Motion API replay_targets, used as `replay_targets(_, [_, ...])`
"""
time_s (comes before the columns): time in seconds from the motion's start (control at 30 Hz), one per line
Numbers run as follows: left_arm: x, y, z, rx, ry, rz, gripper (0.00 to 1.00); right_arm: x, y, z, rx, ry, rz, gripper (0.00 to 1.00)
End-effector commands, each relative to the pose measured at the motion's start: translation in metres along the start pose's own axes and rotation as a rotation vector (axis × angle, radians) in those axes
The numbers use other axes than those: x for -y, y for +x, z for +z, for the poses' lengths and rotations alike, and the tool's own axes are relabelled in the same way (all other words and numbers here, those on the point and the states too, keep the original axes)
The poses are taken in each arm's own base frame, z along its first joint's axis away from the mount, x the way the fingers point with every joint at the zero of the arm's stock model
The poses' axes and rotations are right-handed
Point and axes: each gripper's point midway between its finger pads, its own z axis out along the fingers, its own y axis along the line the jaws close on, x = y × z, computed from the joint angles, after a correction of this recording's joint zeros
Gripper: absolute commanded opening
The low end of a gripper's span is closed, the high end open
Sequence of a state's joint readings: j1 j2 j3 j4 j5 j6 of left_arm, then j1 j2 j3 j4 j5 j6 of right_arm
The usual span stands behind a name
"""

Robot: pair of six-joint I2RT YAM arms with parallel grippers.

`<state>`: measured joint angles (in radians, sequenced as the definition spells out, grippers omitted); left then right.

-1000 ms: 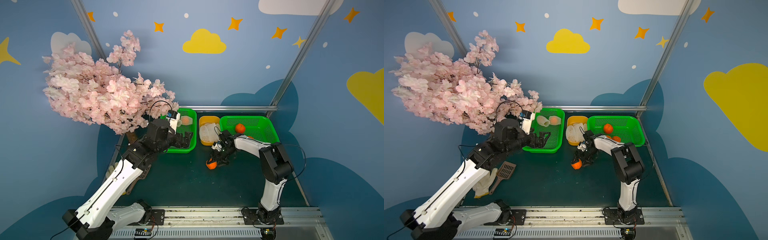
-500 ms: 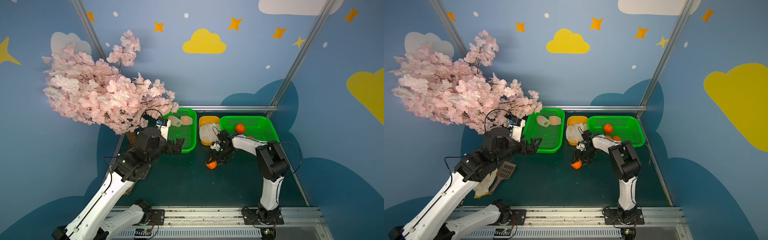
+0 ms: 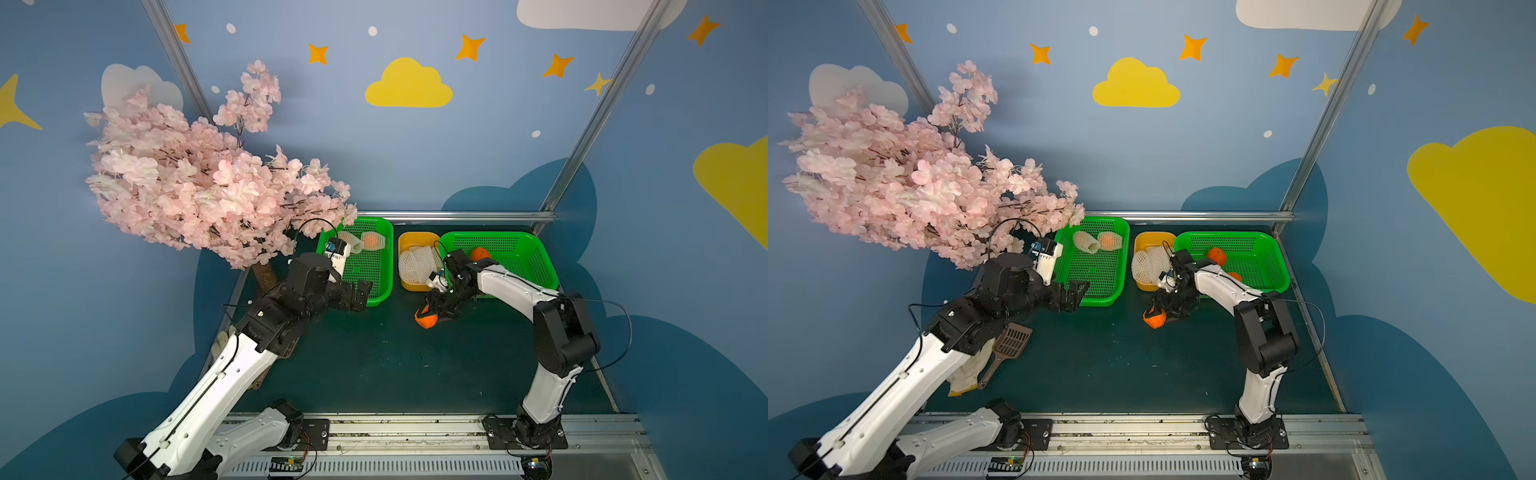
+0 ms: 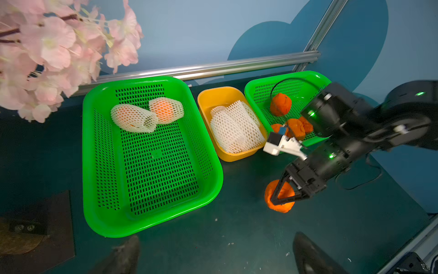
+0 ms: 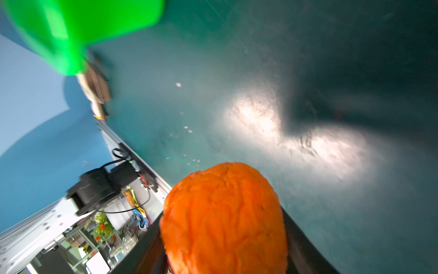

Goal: Remove foam nets from oranges
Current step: Pick up the orange from the center of the board, then place the orange in the basket.

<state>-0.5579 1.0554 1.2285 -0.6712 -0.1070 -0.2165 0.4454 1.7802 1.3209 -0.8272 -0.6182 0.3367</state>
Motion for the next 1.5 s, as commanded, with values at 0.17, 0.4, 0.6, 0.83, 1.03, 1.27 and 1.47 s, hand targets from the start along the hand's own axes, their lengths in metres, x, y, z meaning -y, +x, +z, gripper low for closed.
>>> replay_targets(0.17, [0.024,-0.012,0.038,-0.028,0.121,0.061,1.00,0.014,-0.014,-0.089,0.164,0.020,0.064,0.52])
replay_targets(0.4, [0.043,-0.015,0.054,-0.040,0.217,0.075,1.00,0.066,-0.037,-0.143,0.281,0.063,0.194,0.52])
replay_targets(0.6, [0.046,-0.008,0.066,-0.083,0.237,0.053,1.00,0.114,-0.070,-0.184,0.362,0.163,0.273,0.52])
replay_targets(0.83, [0.043,0.004,0.082,-0.156,0.240,0.001,1.00,0.160,-0.106,-0.201,0.375,0.375,0.304,0.53])
replay_targets(1.03, [0.038,0.012,0.091,-0.205,0.237,-0.050,1.00,0.201,-0.124,-0.211,0.346,0.537,0.342,0.56])
replay_targets(1.27, [0.023,0.013,0.107,-0.249,0.198,-0.138,1.00,0.252,-0.118,-0.217,0.254,0.714,0.397,0.59])
replay_targets(1.47, [-0.002,0.012,0.137,-0.303,0.091,-0.195,1.00,0.275,-0.115,-0.209,0.203,0.771,0.414,0.61])
